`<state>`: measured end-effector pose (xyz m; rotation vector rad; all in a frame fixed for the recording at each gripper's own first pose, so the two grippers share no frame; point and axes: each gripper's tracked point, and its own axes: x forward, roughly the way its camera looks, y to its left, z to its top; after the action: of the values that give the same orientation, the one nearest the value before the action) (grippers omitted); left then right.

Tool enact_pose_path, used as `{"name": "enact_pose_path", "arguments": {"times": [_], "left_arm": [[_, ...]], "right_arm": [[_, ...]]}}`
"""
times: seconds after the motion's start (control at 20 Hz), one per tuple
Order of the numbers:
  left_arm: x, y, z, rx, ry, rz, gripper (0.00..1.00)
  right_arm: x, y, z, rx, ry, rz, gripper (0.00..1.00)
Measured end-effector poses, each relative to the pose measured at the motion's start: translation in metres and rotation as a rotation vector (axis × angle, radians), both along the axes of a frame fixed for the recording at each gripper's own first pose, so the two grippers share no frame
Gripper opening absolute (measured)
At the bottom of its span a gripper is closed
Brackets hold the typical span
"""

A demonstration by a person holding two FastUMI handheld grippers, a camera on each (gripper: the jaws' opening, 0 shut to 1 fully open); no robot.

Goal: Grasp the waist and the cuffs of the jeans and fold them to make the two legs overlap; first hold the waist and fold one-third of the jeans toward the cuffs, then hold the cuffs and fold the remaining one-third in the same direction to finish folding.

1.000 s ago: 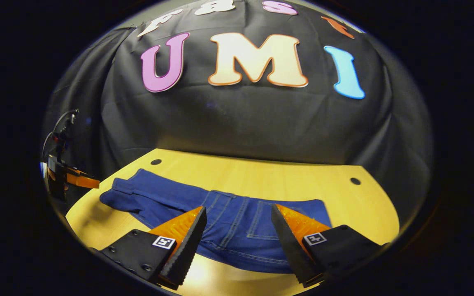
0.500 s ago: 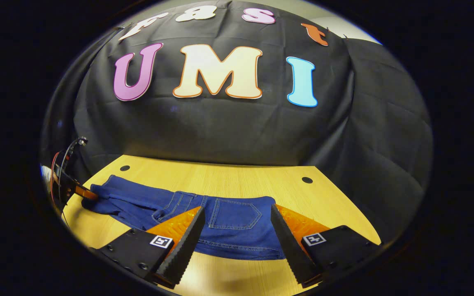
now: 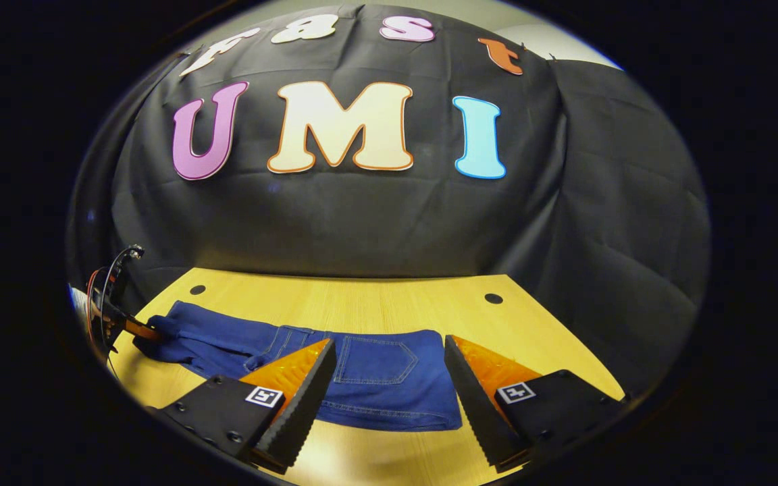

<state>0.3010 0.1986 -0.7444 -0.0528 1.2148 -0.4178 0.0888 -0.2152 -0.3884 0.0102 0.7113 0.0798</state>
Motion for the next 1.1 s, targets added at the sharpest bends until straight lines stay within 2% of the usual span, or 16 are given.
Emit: {"name": "enact_pose_path", "arguments": {"times": [0.05,0.2,0.35,0.55,0.7,0.85,1.1], "left_arm": [[-0.001,0.0,-0.001,0.008,0.01,-0.009,0.01],[0.003,-0.003,0.012,0.017,-0.008,-0.041,0.0],[0.019,-0.018,0.069,0.005,-0.133,-0.049,0.0],[0.029,-0.065,0.143,-0.016,-0.205,-0.083,0.0],[0.03,-0.117,0.196,-0.102,-0.247,-0.086,0.0],[0.039,-0.173,0.233,-0.146,-0.307,-0.105,0.0],[0.022,-0.276,0.246,-0.21,-0.306,-0.206,0.0]], "right_arm": [[0.002,-0.002,0.003,0.002,-0.011,0.006,0.98],[0.007,-0.011,0.011,0.003,-0.047,0.033,0.99],[0.01,-0.025,0.018,0.019,-0.076,0.077,0.98],[0.019,-0.064,0.022,0.033,-0.08,0.095,0.99],[0.023,-0.09,0.023,0.056,-0.089,0.085,0.98],[0.02,-0.115,0.025,0.078,-0.103,0.06,0.99],[0.003,-0.16,0.024,0.073,-0.1,0.022,0.99]]}}
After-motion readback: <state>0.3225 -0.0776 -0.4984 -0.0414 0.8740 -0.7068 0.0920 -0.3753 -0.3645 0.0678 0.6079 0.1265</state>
